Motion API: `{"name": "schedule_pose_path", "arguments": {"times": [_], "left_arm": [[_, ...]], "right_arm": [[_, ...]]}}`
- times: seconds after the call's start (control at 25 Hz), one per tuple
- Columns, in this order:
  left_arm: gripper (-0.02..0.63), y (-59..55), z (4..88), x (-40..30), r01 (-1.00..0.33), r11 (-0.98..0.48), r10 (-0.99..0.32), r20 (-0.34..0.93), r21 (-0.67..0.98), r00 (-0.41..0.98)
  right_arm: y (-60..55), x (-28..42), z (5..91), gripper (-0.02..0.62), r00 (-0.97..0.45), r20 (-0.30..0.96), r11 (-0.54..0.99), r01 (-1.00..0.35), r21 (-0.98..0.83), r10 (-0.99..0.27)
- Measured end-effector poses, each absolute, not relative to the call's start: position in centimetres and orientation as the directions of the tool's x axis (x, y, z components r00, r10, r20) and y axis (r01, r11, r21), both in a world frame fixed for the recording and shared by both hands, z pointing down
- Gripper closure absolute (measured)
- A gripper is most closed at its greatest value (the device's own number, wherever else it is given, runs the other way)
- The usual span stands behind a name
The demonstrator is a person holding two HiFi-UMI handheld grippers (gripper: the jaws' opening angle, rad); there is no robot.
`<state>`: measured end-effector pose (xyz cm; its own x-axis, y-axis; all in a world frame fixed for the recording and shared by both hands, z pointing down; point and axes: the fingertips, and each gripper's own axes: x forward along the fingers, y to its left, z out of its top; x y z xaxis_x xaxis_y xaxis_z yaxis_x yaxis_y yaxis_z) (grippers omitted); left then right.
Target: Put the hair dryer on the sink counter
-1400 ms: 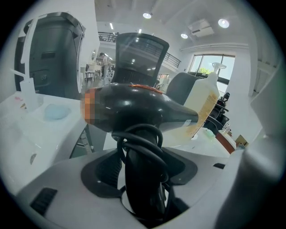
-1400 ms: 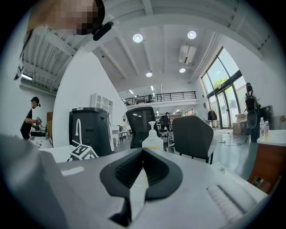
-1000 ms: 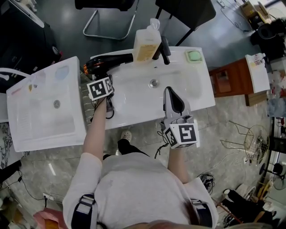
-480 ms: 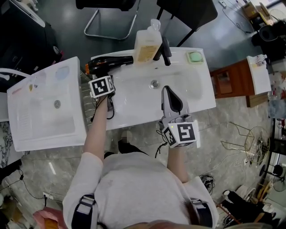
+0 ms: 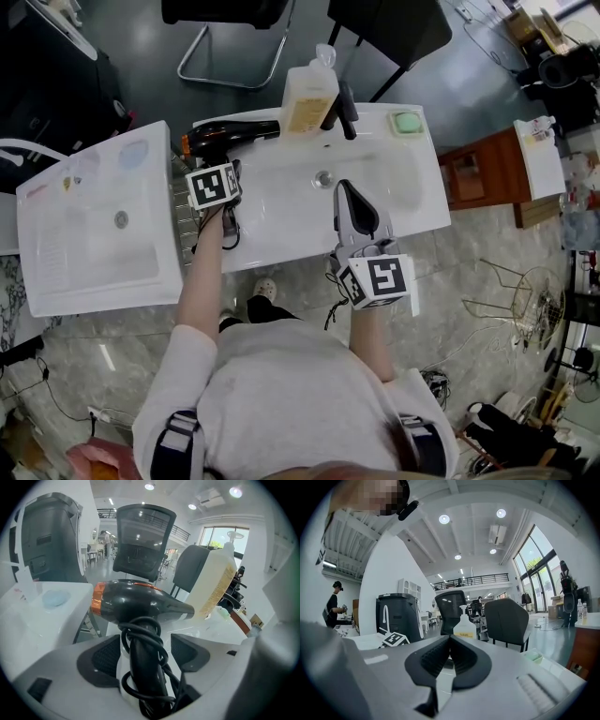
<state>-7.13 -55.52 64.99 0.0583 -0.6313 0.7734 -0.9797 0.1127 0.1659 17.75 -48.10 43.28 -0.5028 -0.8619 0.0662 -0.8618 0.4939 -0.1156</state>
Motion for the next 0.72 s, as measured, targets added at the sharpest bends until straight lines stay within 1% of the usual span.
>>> {"name": "schedule_pose_path", "arguments": {"times": [0.16, 0.36, 0.48, 0.56, 0.6, 0.72], "left_arm": [[0.284, -54.5, 62.7, -7.2, -0.987, 0.090, -0.674, 0.737, 0.132, 0.037], [0.293, -52.5, 60.6, -7.0, -0.989, 0.051, -0.709, 0.702, 0.139, 0.062], [0.390, -51.2, 58.9, -7.3, -0.992, 0.022, -0.733, 0.676, 0.125, 0.069], [0.480, -50.4, 57.7, -7.8, -0.995, 0.011, -0.755, 0.653, 0.103, 0.059], [0.512, -50.0, 57.1, -8.0, -0.995, 0.005, -0.765, 0.641, 0.096, 0.058], [0.577, -48.9, 55.5, -8.6, -0.994, -0.017, -0.792, 0.605, 0.109, 0.080]], "right_arm": [[-47.5, 17.0, 42.5, 0.584, -0.511, 0.048, 0.504, -0.856, -0.113, -0.858], [-46.4, 15.6, 41.2, 0.584, -0.525, 0.020, 0.521, -0.847, -0.104, -0.851], [-45.5, 14.7, 40.6, 0.584, -0.531, 0.007, 0.527, -0.844, -0.102, -0.848], [-44.8, 13.9, 40.1, 0.584, -0.534, -0.001, 0.532, -0.841, -0.100, -0.845], [-44.4, 13.5, 39.9, 0.584, -0.536, -0.005, 0.534, -0.840, -0.098, -0.844], [-43.3, 12.4, 39.3, 0.584, -0.537, -0.012, 0.536, -0.840, -0.087, -0.843]]}}
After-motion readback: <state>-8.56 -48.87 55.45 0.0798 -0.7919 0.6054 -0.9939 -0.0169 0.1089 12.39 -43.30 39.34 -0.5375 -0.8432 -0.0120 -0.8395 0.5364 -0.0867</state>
